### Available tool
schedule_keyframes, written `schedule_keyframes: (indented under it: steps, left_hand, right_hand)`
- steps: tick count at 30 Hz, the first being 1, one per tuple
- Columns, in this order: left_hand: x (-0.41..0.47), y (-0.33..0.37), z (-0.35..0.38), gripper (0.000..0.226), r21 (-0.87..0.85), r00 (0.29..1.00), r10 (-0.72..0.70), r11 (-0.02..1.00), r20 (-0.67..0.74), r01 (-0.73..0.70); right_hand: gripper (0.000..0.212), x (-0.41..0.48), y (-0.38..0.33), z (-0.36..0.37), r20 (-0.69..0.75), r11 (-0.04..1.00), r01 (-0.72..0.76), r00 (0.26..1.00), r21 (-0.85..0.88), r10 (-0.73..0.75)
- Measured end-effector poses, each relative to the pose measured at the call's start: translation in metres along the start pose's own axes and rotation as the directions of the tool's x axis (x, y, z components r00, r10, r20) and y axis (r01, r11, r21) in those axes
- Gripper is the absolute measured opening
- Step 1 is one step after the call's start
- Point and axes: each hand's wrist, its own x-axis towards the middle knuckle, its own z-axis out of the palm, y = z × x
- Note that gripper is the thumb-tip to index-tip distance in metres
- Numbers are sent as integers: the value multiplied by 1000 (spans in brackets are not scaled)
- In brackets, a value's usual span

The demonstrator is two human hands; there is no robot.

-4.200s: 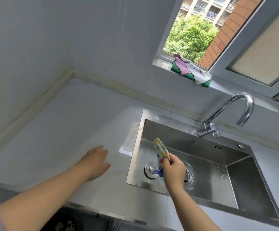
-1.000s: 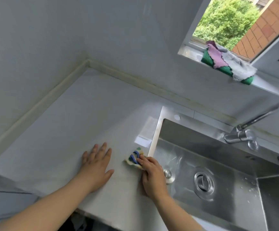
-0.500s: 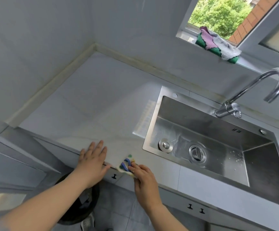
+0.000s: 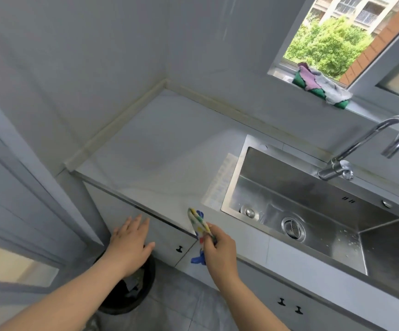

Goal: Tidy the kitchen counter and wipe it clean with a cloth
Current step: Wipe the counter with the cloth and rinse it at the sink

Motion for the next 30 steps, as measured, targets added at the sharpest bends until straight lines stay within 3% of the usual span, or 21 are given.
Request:
schedule_keyframes:
  steps: [7, 11, 17, 22, 25, 30]
  left_hand:
    - [3, -93, -46, 58, -214, 994, -55, 976, -98, 33]
    - [9, -154, -76, 48, -213, 989, -73, 976, -126, 45]
    - [20, -241, -97, 57, -219, 990, -118, 971, -71, 100]
    - [27, -269, -103, 55, -206, 990, -126, 972, -63, 110]
    - [30, -276, -100, 52, -229, 988, -137, 966, -73, 117]
    - [35, -283, -95, 52, -238, 981, -178, 959, -73, 156]
  right_hand:
    - [29, 39, -55, 106, 38, 1000, -12, 999, -15, 13]
    - [25, 68, -93, 172, 15, 999, 26, 1000, -28, -25]
    - [25, 121, -124, 278, -72, 987, 86, 993, -133, -97]
    - [15, 151, -131, 346, -49, 977, 117, 991, -179, -127]
    - [38, 157, -122, 366, -67, 956, 122, 987, -267, -144]
    - [33, 167, -113, 357, -52, 885, 122, 985, -450, -162]
